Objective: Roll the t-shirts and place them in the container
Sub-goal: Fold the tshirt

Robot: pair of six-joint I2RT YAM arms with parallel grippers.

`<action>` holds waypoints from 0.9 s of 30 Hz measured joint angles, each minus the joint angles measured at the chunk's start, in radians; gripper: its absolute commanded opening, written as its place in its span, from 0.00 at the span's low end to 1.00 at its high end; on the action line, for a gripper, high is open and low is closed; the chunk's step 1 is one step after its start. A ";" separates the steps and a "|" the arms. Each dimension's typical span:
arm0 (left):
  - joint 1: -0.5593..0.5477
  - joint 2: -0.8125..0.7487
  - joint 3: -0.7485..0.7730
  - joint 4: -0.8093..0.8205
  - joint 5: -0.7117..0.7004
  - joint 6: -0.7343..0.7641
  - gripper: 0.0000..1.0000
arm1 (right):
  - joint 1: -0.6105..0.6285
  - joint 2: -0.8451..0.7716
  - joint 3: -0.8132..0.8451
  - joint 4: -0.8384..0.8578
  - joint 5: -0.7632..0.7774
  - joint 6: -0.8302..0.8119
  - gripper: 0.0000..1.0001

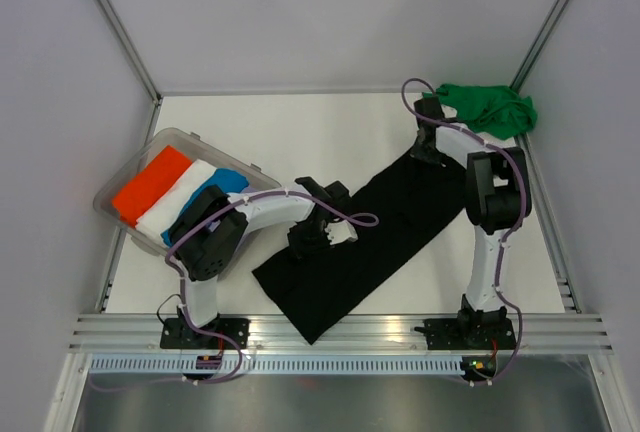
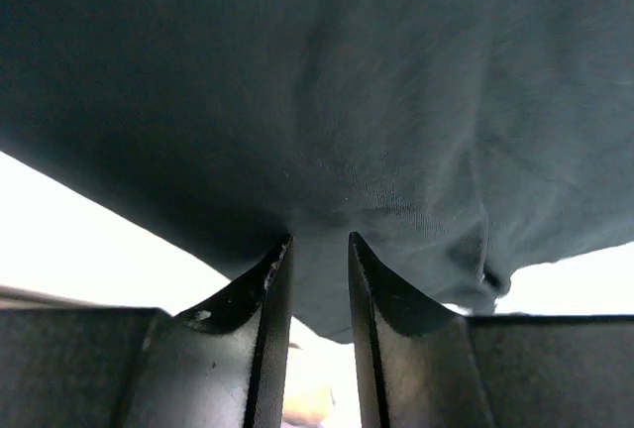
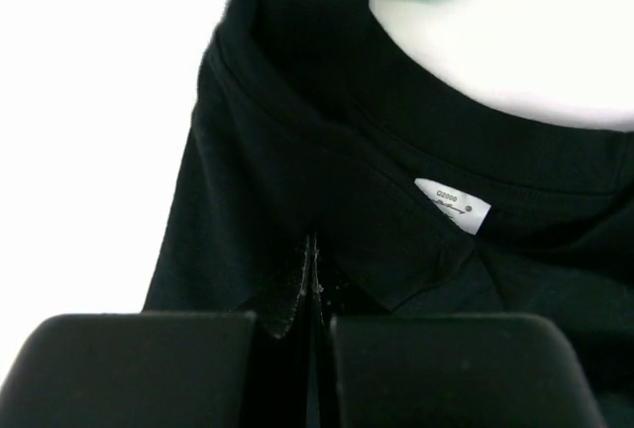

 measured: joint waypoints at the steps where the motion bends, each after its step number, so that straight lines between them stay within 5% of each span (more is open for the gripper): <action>1: -0.004 -0.012 -0.005 -0.010 0.014 -0.003 0.35 | 0.029 0.022 0.030 0.000 -0.003 0.007 0.00; 15: -0.009 -0.079 -0.039 -0.072 0.101 -0.010 0.37 | 0.218 0.415 0.656 -0.058 -0.108 0.156 0.02; 20: -0.009 -0.079 -0.039 -0.075 0.147 -0.019 0.43 | 0.224 0.492 0.776 -0.029 -0.195 0.183 0.16; 25: -0.009 -0.079 -0.012 -0.087 0.180 -0.026 0.48 | 0.220 0.489 0.779 0.009 -0.237 0.180 0.46; 27: -0.009 -0.084 0.010 -0.087 0.189 -0.026 0.48 | 0.215 0.464 0.756 0.024 -0.251 0.178 0.50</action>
